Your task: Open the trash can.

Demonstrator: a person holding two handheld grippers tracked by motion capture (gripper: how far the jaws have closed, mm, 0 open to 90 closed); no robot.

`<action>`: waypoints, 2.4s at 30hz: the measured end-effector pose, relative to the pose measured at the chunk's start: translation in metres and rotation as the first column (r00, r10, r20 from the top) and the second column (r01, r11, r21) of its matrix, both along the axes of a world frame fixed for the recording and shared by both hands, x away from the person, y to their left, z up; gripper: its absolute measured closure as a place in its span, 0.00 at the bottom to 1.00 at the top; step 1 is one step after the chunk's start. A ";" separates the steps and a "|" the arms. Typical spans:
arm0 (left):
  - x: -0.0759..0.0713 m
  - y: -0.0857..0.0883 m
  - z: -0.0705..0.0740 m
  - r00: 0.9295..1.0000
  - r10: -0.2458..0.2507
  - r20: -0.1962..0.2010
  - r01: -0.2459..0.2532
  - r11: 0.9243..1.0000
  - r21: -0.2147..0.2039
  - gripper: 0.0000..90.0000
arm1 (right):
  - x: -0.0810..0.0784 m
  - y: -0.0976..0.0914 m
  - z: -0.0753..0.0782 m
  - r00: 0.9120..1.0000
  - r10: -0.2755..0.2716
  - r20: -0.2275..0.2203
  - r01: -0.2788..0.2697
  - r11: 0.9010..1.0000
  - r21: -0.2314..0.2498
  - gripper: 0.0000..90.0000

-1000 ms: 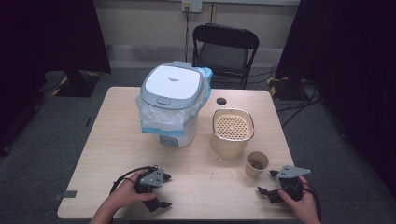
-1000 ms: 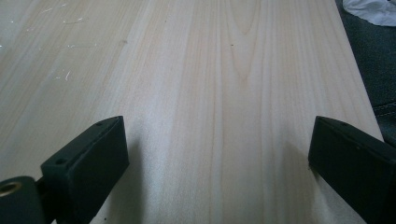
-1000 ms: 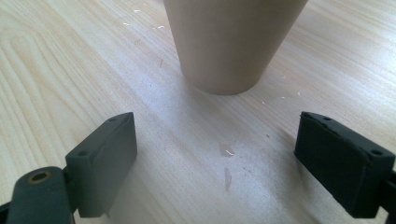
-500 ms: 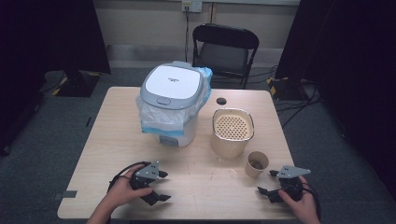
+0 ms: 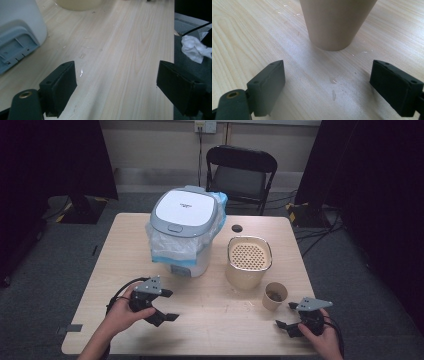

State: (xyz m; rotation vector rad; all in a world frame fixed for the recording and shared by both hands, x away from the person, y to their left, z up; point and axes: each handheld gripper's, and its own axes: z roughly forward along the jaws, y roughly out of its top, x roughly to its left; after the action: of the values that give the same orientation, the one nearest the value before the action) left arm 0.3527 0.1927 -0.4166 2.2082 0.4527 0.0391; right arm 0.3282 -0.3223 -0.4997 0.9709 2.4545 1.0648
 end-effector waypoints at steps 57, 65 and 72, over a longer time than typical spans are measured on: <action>0.060 -0.005 0.143 0.997 0.063 0.036 -0.066 0.994 0.083 0.18 | 0.000 0.000 0.000 1.000 -0.002 0.002 0.002 1.000 0.000 0.14; 0.067 -0.013 0.163 0.996 0.063 0.061 -0.068 0.994 0.084 0.18 | 0.000 0.000 0.000 1.000 -0.001 0.001 0.001 1.000 0.001 0.14; 0.073 -0.017 0.177 0.995 0.061 0.080 -0.067 0.994 0.083 0.18 | 0.000 0.000 0.000 1.000 -0.002 0.002 0.002 1.000 -0.001 0.14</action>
State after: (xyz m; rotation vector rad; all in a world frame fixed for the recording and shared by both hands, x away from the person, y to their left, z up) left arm 0.4258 0.1757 -0.2399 2.2662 0.4866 0.1813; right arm 0.3283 -0.3222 -0.4997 0.9716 2.4515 1.0634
